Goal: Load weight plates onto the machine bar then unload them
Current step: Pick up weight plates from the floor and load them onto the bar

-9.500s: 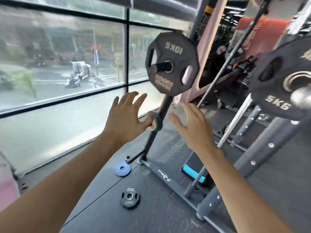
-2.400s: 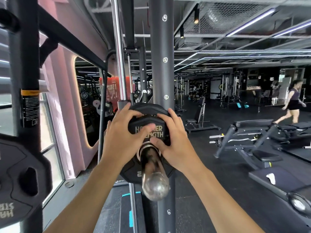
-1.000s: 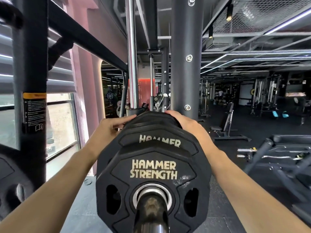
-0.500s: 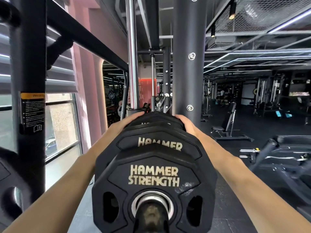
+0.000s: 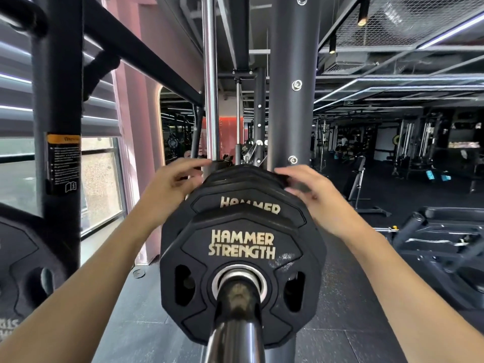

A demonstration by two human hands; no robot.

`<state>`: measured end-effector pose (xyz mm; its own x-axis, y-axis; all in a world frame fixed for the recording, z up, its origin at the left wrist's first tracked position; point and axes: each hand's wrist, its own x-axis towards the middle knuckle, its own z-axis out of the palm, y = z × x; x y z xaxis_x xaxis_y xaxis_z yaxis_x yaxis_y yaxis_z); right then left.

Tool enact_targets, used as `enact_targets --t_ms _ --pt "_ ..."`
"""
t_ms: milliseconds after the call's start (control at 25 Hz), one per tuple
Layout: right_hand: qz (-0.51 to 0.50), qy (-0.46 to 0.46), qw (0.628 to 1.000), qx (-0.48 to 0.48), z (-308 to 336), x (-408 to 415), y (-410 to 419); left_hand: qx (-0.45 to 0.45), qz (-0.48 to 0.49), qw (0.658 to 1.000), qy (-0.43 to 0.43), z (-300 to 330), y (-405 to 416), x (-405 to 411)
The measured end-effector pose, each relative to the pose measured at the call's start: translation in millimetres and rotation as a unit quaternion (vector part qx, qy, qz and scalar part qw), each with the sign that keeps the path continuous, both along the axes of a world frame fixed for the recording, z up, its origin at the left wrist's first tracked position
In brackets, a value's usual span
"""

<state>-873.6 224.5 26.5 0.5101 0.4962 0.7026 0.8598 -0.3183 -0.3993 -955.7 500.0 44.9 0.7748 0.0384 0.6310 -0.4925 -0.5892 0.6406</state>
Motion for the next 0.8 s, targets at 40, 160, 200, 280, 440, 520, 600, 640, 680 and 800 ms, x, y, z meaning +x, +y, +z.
enact_targets --t_ms 40,160,200,280,440,520,600,640,680,800 --pt "0.029 0.020 0.998 0.056 5.6 -11.3 -0.5 -0.002 0.019 0.999 -0.044 -1.2 0.0 -7.2" --pt "0.122 0.009 0.988 0.092 16.6 -47.4 11.6 0.017 -0.018 0.995 -0.097 -8.6 -13.7 -37.5" --pt "0.110 -0.004 0.991 0.071 16.8 -50.8 16.9 0.050 -0.038 0.993 -0.097 -11.1 -17.2 -43.8" --pt "0.091 -0.051 0.994 0.026 9.5 -51.7 20.4 0.118 -0.036 0.988 -0.092 -13.5 -15.0 -46.2" --pt "0.084 -0.063 0.994 0.021 -11.1 -36.9 13.4 0.196 -0.076 0.978 -0.012 -8.7 1.5 -51.5" --pt "0.065 -0.091 0.994 0.017 -18.1 -29.6 13.5 0.183 -0.074 0.980 0.007 -6.6 3.1 -45.4" --pt "0.034 -0.098 0.995 0.006 -18.1 -19.0 17.3 0.191 -0.056 0.980 -0.003 -12.2 -1.8 -41.9" --pt "0.018 -0.098 0.995 0.003 -17.4 -13.8 20.0 0.189 -0.047 0.981 -0.012 -14.1 -1.5 -38.8" --pt "0.003 -0.101 0.995 -0.003 -16.6 -9.1 22.5 0.183 -0.038 0.982 -0.020 -15.7 0.2 -39.2" --pt "-0.035 -0.109 0.993 -0.026 -16.8 6.8 28.5 0.199 -0.014 0.979 0.028 -15.2 4.1 -7.5"
